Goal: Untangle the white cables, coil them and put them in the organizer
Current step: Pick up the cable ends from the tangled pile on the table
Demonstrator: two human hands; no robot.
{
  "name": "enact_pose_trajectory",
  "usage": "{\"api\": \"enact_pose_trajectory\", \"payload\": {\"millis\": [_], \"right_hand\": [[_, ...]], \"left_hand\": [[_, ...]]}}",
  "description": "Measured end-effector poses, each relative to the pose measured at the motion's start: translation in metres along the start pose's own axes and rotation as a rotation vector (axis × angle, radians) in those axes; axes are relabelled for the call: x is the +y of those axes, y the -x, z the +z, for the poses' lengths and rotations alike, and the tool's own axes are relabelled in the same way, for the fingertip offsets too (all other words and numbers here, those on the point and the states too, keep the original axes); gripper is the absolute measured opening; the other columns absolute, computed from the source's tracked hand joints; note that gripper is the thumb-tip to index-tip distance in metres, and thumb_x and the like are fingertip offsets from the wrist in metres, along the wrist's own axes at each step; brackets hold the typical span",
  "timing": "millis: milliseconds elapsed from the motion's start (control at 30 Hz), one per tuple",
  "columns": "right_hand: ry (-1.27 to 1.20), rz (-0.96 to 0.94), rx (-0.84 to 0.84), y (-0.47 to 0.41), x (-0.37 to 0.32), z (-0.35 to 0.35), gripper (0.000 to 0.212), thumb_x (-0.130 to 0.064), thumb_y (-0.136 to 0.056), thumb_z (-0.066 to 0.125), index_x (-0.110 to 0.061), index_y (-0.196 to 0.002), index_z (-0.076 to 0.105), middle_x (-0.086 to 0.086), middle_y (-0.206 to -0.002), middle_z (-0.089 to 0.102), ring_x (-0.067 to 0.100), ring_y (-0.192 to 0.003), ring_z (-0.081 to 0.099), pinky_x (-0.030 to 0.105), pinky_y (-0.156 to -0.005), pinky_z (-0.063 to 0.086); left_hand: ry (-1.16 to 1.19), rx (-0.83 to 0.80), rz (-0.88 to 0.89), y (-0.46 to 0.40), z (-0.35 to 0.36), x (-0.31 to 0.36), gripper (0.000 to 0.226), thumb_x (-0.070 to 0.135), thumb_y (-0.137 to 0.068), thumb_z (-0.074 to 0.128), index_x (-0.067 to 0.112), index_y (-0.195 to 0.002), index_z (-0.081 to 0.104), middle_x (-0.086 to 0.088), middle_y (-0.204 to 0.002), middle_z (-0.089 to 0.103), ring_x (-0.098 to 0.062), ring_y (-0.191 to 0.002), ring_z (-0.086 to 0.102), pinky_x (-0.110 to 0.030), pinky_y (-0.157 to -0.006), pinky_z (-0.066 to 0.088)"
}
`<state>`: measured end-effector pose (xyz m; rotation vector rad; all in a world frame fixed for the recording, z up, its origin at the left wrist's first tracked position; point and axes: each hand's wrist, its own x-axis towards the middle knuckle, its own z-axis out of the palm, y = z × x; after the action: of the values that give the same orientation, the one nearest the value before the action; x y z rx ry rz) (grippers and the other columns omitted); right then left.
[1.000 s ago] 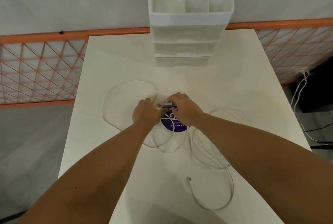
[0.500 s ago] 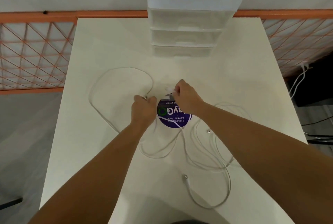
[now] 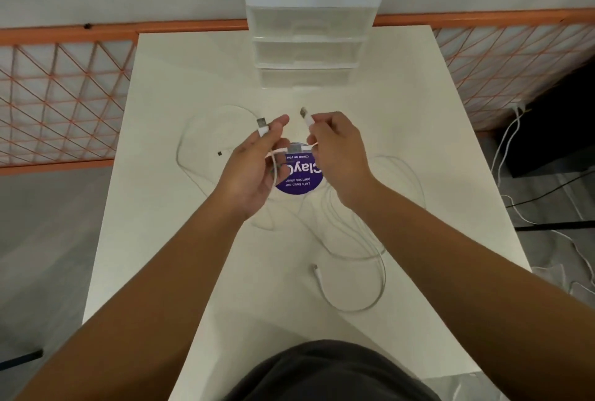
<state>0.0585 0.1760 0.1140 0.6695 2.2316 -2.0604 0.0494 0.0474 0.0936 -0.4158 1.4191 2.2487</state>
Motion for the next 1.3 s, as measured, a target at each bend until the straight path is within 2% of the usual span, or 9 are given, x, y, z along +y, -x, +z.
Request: {"api": "enact_pose_trajectory", "payload": {"millis": [233, 433, 533, 667, 767, 833, 967, 1133, 1300], "right_hand": [[-0.204, 0.004, 0.074, 0.069, 0.029, 0.018, 0.015, -0.02, -0.091, 0.063, -0.011, -0.102, 0.065, -0.004, -0.09, 0.07, 0.0, -0.076, 0.065, 0.023, -0.075, 0.056], [-0.095, -0.051, 0.035, 0.089, 0.058, 0.016, 0.021, -0.017, -0.092, 0.057, -0.019, -0.106, 0.073, 0.004, -0.106, 0.071, 0.015, -0.097, 0.066, 0.04, -0.092, 0.053], [0.088, -0.122, -0.06, 0.09, 0.061, 0.003, 0.023, -0.016, -0.089, 0.055, -0.023, -0.098, 0.074, 0.003, -0.093, 0.066, 0.019, -0.089, 0.064, 0.044, -0.082, 0.056], [0.269, -0.126, -0.007, 0.064, 0.065, -0.027, 0.016, -0.018, -0.083, 0.058, -0.017, -0.079, 0.073, -0.001, -0.078, 0.07, 0.01, -0.072, 0.064, 0.023, -0.068, 0.049], [0.448, -0.037, 0.191, 0.021, 0.091, -0.055, 0.017, -0.021, -0.086, 0.057, -0.009, -0.095, 0.065, 0.005, -0.094, 0.068, 0.011, -0.078, 0.06, 0.015, -0.068, 0.045], [0.573, 0.137, 0.131, 0.0, 0.112, -0.068, 0.036, -0.03, -0.086, 0.058, -0.005, -0.113, 0.053, 0.011, -0.109, 0.064, 0.025, -0.096, 0.062, 0.031, -0.08, 0.05], [0.67, 0.298, 0.093, -0.006, 0.136, -0.085, 0.055, -0.033, -0.085, 0.064, -0.002, -0.124, 0.04, 0.012, -0.115, 0.055, 0.028, -0.097, 0.056, 0.032, -0.071, 0.044], [0.663, 0.232, 0.081, -0.007, 0.138, -0.093, 0.029, -0.015, -0.093, 0.054, 0.0, -0.117, 0.057, 0.013, -0.118, 0.062, 0.027, -0.1, 0.061, 0.027, -0.074, 0.045], [0.304, 0.081, 0.107, 0.007, 0.105, -0.089, 0.017, -0.013, -0.093, 0.05, -0.009, -0.106, 0.06, -0.001, -0.09, 0.061, 0.023, -0.084, 0.063, 0.027, -0.068, 0.046]], "left_hand": [[-0.008, -0.145, -0.076, 0.056, 0.01, -0.035, 0.044, 0.045, -0.101, 0.043, 0.017, -0.131, 0.06, -0.012, -0.133, 0.062, -0.022, -0.126, 0.058, -0.039, -0.102, 0.05], [-0.027, -0.157, -0.089, 0.073, 0.002, -0.054, 0.036, 0.047, -0.102, 0.034, 0.04, -0.13, 0.056, 0.008, -0.124, 0.069, -0.009, -0.113, 0.066, -0.035, -0.09, 0.052], [-0.155, -0.101, -0.015, 0.073, 0.004, -0.065, 0.036, 0.043, -0.104, 0.033, 0.032, -0.132, 0.053, 0.005, -0.121, 0.07, -0.011, -0.107, 0.069, -0.035, -0.081, 0.055], [-0.325, 0.014, 0.018, 0.071, 0.009, -0.076, 0.029, 0.036, -0.103, 0.042, 0.021, -0.119, 0.061, -0.001, -0.103, 0.073, -0.015, -0.076, 0.069, -0.03, -0.062, 0.054], [-0.366, 0.039, 0.005, 0.068, 0.011, -0.081, 0.022, 0.031, -0.103, 0.045, 0.02, -0.107, 0.064, 0.0, -0.085, 0.063, -0.01, -0.058, 0.049, -0.024, -0.053, 0.042], [-0.348, 0.02, -0.017, 0.068, 0.014, -0.083, 0.021, 0.032, -0.102, 0.046, 0.022, -0.103, 0.064, 0.001, -0.077, 0.057, -0.009, -0.055, 0.042, -0.023, -0.051, 0.038], [-0.337, -0.001, -0.025, 0.068, 0.022, -0.084, 0.021, 0.033, -0.102, 0.047, 0.02, -0.104, 0.063, 0.001, -0.074, 0.062, -0.01, -0.055, 0.046, -0.024, -0.054, 0.042], [-0.283, 0.001, -0.022, 0.068, 0.03, -0.084, 0.026, 0.032, -0.1, 0.051, 0.013, -0.116, 0.06, -0.009, -0.097, 0.076, -0.018, -0.082, 0.072, -0.035, -0.078, 0.059], [-0.22, 0.019, 0.008, 0.067, 0.044, -0.075, 0.026, 0.031, -0.096, 0.058, 0.019, -0.118, 0.065, -0.002, -0.116, 0.073, -0.018, -0.112, 0.067, -0.044, -0.093, 0.055]]}}
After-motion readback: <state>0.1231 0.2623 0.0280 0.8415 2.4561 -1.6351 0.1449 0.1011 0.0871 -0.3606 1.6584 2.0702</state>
